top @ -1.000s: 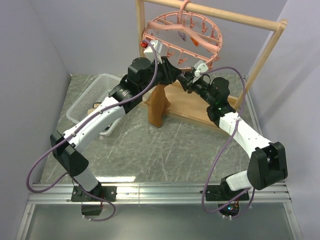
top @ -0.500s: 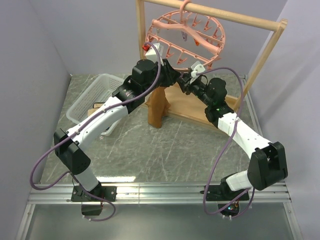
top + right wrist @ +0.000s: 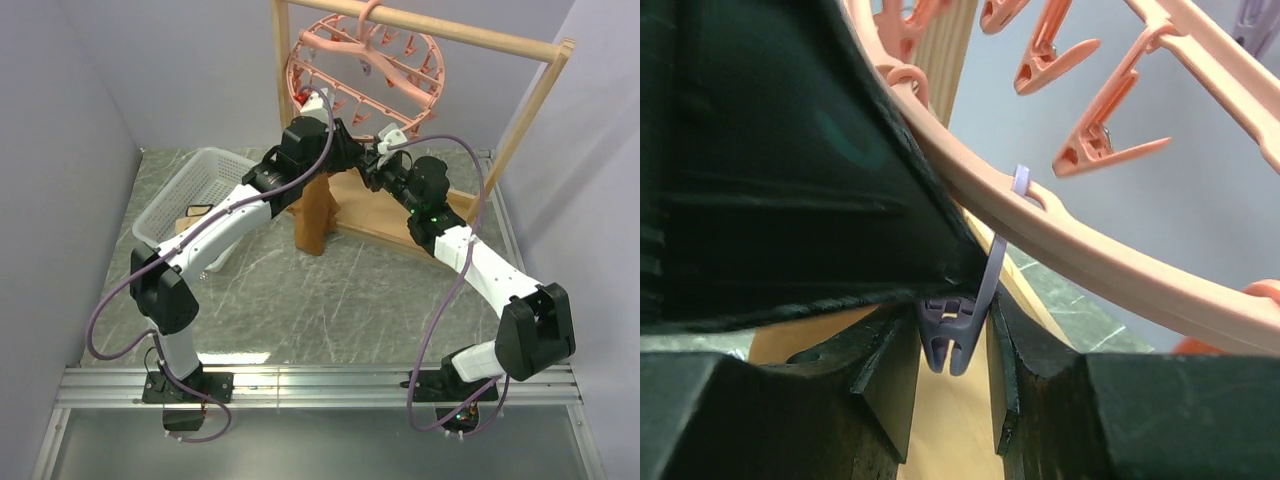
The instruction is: Clip the underwear to the hanger
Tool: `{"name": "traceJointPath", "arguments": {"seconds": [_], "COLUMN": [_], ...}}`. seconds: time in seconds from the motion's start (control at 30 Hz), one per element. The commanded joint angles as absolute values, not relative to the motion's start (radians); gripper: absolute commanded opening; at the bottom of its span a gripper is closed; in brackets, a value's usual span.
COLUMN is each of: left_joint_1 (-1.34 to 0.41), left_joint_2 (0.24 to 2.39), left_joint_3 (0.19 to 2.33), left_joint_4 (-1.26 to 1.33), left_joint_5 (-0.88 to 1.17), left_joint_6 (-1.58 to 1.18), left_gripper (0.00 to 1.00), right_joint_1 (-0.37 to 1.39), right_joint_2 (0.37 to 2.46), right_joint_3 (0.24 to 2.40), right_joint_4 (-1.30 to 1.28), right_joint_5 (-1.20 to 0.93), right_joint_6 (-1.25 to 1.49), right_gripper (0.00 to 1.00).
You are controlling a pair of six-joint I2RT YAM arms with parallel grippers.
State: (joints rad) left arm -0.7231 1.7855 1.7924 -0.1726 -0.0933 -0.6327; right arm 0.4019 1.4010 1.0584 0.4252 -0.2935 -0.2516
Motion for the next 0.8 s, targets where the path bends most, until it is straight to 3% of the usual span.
{"name": "traceJointPath", "arguments": {"seconds": [0.0,0.07,0.2,0.33,0.77], "left_joint_1": [-0.704,-0.701,-0.687,-0.658,-0.611], "left_joint_2": [1.807,1.806,1.799,1.776,1.741], "left_joint_3": [1.839,1.835,1.832,1.793,1.738], "left_joint_4": [-0.195,-0.175,-0.152,-0.127,-0.071], "left_joint_5": [-0.103,-0.1,-0.058,0.011,0.206], "left_joint_6": [-0.655,-0.653,-0.638,-0.614,-0.617], "left_gripper": [0.28,0.25,0.0,0.0,0.0], "right_joint_1": [0.428,0.431,0.428,0.362,0.298], "right_joint_2": [1.367,1.362,1.347,1.336,1.422], "right_joint_3": [1.098,1.094,1.075,1.08,1.196], "right_joint_4": [0.445,0.451,0.446,0.425,0.362], "right_joint_5": [-0.325,-0.34,-0.383,-0.494,-0.724], "right_joint_6": [-0.249,-0.244,-0.239,-0.2,-0.12], "right_gripper": [0.2,0.22,0.45,0.55,0.54]}}
